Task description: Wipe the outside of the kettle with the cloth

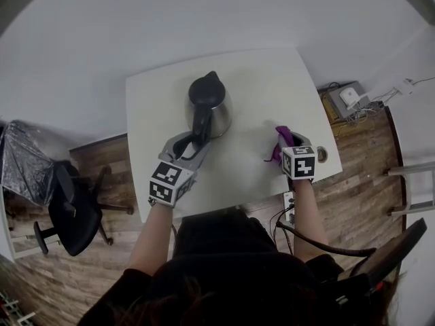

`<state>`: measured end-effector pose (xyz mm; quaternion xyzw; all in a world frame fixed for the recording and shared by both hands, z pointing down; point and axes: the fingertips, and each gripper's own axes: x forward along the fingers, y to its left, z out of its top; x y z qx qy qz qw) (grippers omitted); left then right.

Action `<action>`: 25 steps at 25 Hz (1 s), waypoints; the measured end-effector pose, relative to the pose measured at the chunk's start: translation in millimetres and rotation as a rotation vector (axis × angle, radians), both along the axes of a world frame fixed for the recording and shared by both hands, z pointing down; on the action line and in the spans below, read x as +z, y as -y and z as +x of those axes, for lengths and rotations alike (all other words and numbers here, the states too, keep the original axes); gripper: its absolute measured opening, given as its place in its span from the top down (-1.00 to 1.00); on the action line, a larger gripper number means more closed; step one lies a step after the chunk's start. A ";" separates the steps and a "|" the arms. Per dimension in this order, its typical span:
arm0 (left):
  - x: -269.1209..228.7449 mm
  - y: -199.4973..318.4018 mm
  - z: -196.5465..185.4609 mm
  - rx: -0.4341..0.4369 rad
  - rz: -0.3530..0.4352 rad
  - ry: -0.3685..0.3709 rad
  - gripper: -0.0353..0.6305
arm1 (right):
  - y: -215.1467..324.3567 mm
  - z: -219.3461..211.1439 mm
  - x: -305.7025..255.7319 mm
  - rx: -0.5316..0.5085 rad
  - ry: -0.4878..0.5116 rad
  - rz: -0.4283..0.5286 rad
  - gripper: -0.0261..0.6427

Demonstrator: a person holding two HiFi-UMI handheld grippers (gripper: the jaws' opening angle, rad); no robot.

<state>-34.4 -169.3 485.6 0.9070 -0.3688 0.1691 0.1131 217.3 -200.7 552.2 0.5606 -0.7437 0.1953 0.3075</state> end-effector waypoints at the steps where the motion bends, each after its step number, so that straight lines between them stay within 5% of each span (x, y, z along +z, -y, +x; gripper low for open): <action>1: -2.7 1.1 0.5 -0.004 0.004 -0.005 0.40 | 2.7 -14.4 -13.1 -0.032 0.021 0.036 0.67; 7: 1.8 1.9 0.8 0.003 0.000 -0.016 0.40 | 19.1 -101.2 -109.5 -0.245 0.131 0.264 0.67; 13: 5.6 3.3 -0.6 0.008 0.003 -0.004 0.40 | 29.0 -161.7 -189.1 -0.407 0.125 0.443 0.67; 18: 8.0 8.3 -1.4 0.008 -0.003 -0.011 0.40 | 34.3 -196.5 -207.5 -0.453 0.170 0.489 0.67; 25: 6.6 5.6 3.2 0.015 -0.006 -0.016 0.40 | 28.6 -221.3 -160.8 -0.505 0.185 0.472 0.67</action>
